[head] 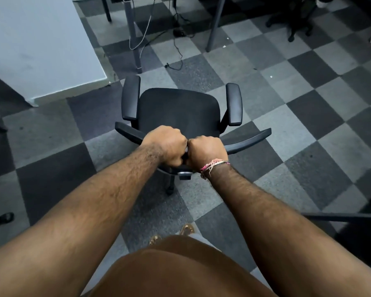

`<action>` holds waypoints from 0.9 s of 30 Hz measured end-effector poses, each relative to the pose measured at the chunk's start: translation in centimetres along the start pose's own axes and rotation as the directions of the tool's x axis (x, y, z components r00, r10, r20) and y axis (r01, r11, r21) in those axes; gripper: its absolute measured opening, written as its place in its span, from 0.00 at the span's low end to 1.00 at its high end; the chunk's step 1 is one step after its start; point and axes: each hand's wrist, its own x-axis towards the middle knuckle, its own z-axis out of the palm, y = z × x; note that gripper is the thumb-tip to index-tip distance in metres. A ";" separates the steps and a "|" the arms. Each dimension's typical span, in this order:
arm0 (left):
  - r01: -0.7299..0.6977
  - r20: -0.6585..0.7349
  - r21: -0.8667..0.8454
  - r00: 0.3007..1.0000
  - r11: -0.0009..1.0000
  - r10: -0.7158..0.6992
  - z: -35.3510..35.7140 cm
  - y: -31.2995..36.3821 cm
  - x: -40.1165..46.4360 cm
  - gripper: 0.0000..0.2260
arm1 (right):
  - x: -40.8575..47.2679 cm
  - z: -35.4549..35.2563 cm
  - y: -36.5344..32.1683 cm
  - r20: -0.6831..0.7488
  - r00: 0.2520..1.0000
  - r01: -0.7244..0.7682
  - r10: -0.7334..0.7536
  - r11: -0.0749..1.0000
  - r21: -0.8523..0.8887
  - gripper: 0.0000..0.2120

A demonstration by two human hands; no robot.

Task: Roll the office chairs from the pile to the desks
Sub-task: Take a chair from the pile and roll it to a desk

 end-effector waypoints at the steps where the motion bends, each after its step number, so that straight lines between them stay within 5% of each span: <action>1: -0.013 0.001 0.008 1.000 1.000 0.013 -0.2 -0.3 0.7 0.12 | 0.5 0.1 0.4 -0.006 1.000 -0.005 0.005 1.000 0.002 0.11; 12: -0.100 -0.001 0.077 0.995 0.992 0.100 -3.2 -5.2 12.6 0.10 | 9.5 -0.3 7.3 -0.052 0.989 -0.138 0.140 0.990 0.036 0.10; 27: 0.010 -0.002 0.049 1.000 0.999 -0.010 -10.0 -9.9 34.4 0.10 | 25.4 -1.2 23.7 -0.058 0.969 -0.236 0.242 0.968 0.089 0.07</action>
